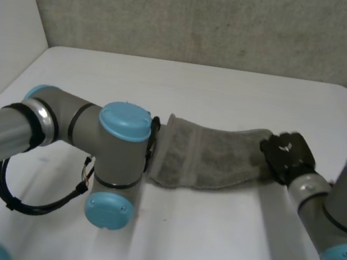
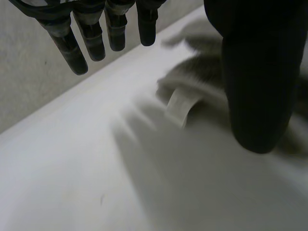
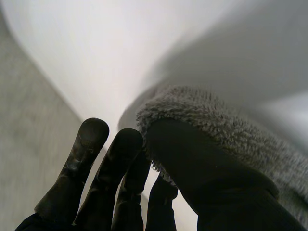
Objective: Fold the towel.
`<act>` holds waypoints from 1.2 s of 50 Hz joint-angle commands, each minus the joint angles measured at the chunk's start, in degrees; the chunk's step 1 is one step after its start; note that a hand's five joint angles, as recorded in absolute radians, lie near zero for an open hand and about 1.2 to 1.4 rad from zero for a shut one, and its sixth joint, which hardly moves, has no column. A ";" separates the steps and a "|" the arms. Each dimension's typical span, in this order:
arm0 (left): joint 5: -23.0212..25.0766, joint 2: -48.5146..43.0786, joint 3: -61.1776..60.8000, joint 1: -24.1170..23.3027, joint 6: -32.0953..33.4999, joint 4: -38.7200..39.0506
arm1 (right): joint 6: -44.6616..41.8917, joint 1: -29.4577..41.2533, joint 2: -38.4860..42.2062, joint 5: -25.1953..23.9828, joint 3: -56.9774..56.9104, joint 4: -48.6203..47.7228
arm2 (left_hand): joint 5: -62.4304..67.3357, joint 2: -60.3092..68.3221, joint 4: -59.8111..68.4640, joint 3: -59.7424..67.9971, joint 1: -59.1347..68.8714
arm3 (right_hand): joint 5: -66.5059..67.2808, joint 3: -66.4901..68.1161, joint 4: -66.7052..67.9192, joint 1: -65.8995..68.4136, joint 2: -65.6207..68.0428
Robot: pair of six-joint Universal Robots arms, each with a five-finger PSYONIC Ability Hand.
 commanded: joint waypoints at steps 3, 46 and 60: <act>-0.30 10.69 -3.83 -1.21 0.02 0.31 | -8.02 14.15 2.18 -1.33 -14.05 0.84 | 0.84 1.10 1.10 1.13 1.66 | 10.56 2.64 2.42 16.88 5.54; 16.49 6.16 -2.63 2.57 -9.38 0.77 | 42.07 9.16 5.86 -5.64 -24.07 22.62 | 0.67 0.93 0.93 0.96 1.49 | -59.44 -67.36 -67.57 -53.12 -64.46; 16.04 2.97 -5.24 7.41 -9.56 -4.52 | 30.66 11.80 18.26 -4.42 -32.35 24.57 | 0.84 1.10 1.09 1.13 1.66 | -59.44 -67.36 -67.57 -53.12 -64.46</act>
